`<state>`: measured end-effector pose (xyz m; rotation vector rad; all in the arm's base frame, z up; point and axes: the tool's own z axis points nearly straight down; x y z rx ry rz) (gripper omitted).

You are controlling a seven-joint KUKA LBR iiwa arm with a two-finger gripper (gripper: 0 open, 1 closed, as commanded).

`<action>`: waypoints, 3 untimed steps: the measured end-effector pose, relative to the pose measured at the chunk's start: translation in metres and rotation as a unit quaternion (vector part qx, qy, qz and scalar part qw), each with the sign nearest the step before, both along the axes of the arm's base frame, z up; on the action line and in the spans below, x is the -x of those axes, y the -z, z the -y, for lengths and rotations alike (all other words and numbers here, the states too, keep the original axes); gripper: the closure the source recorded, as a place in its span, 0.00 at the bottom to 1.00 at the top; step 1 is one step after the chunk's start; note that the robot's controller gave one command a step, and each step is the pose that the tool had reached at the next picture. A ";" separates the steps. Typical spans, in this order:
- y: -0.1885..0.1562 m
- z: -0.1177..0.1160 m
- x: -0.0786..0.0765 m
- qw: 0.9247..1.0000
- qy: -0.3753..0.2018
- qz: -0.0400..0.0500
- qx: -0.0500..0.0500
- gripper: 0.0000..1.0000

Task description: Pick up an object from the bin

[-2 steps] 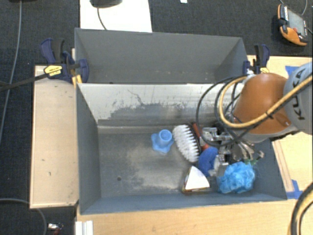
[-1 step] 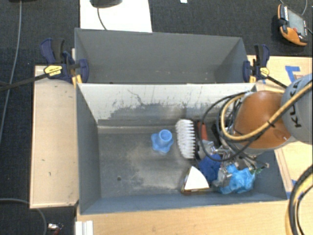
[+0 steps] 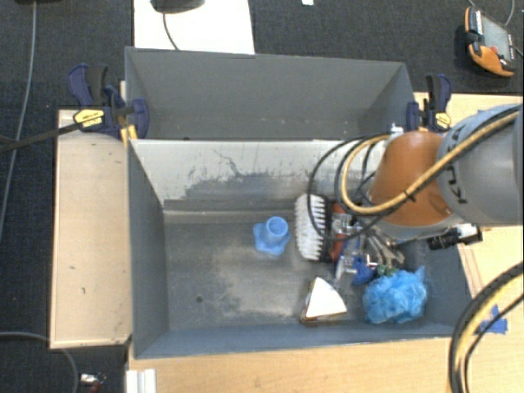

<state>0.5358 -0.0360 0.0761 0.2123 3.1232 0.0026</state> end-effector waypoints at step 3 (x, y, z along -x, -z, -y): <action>0.005 0.025 -0.005 0.987 -0.158 0.004 0.003 0.00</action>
Offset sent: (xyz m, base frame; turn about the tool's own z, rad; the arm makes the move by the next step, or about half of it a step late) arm 0.0086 -0.0061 -0.0061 -0.0163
